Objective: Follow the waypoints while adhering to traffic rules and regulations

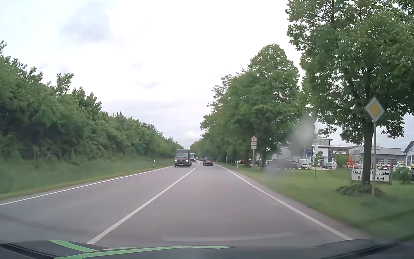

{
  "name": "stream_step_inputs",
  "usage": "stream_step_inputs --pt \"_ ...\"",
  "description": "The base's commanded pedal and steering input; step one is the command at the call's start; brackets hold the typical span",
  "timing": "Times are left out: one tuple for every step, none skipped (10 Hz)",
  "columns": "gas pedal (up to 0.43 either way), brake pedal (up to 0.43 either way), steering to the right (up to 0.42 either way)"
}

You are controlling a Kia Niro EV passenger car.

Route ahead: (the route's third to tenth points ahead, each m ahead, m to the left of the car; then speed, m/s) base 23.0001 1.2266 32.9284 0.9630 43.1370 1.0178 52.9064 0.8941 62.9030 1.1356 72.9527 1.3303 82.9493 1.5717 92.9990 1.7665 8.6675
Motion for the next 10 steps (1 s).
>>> stream_step_inputs --pt "0.469 0.0 0.033" --pt "0.48 0.0 0.021" --pt "0.48 0.0 0.016" --pt "0.48 0.0 0.015" --pt "0.48 0.0 0.014" --pt "0.488 0.0 0.01" --pt "0.488 0.0 0.003" --pt "0.488 0.0 -0.002" --pt "0.5 0.0 -0.003" --pt "0.5 0.0 -0.003"
